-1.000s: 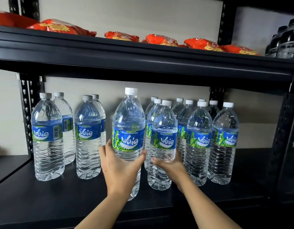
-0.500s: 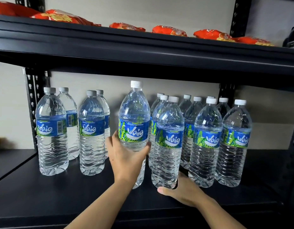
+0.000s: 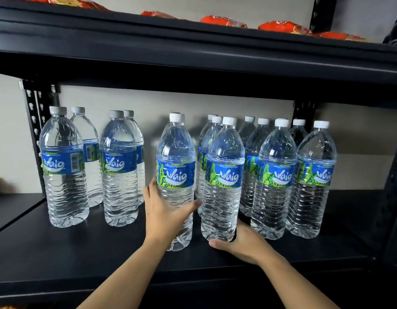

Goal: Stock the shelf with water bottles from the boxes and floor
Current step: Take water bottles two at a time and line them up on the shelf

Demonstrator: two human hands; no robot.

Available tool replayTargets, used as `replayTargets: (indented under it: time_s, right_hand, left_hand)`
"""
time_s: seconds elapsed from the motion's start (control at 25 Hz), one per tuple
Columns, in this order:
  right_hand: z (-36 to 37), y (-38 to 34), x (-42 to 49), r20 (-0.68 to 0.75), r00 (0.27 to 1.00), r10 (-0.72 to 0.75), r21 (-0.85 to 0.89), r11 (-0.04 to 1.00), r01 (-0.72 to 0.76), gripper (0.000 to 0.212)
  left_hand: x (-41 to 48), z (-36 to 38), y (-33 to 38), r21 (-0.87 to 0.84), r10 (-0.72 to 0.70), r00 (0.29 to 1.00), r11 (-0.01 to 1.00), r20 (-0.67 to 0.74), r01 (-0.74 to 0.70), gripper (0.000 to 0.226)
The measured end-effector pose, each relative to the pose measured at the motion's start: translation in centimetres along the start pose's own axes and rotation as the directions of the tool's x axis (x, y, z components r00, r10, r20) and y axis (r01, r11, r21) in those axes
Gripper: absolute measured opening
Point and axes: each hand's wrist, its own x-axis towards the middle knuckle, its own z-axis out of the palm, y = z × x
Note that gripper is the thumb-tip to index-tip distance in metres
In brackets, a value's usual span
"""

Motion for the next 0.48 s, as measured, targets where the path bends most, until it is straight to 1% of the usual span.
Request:
replayTargets:
  time_s: [0.04,0.08,0.2,0.28,0.36,0.48]
  right_hand:
    - [0.1,-0.1,0.0,-0.011,1.0,0.009,0.0,1.0,-0.009,0.092]
    - [0.1,-0.1,0.0,-0.023,1.0,0.021,-0.002,1.0,-0.021,0.091]
    - [0.3,-0.1,0.2,-0.035,0.999,0.037,0.006,0.999,-0.037,0.087]
    - [0.1,-0.2,0.0,-0.037,0.999,0.025,0.018,1.0,-0.024,0.081]
    - [0.0,-0.3,-0.2,-0.039,0.999,0.022,0.029,0.999,-0.021,0.077]
    - [0.0,-0.5,-0.2,-0.029,0.999,0.027,0.036,0.999,-0.026,0.082]
  left_hand:
    - [-0.3,-0.2,-0.7,-0.021,-0.04,0.998,0.999,0.039,0.041,0.113]
    - [-0.8,-0.4,-1.5,-0.034,-0.093,0.993,0.995,0.078,0.096,0.111]
    - [-1.7,-0.4,-3.0,-0.02,-0.221,0.968,0.974,0.119,0.225,0.087]
    - [-1.7,-0.2,-3.2,-0.037,-0.25,0.96,0.966,0.126,0.256,0.081]
    - [-1.6,-0.1,-3.4,-0.04,-0.269,0.952,0.96,0.147,0.278,0.083]
    - [-1.3,0.0,-4.1,-0.008,-0.277,0.945,0.959,0.174,0.282,0.085]
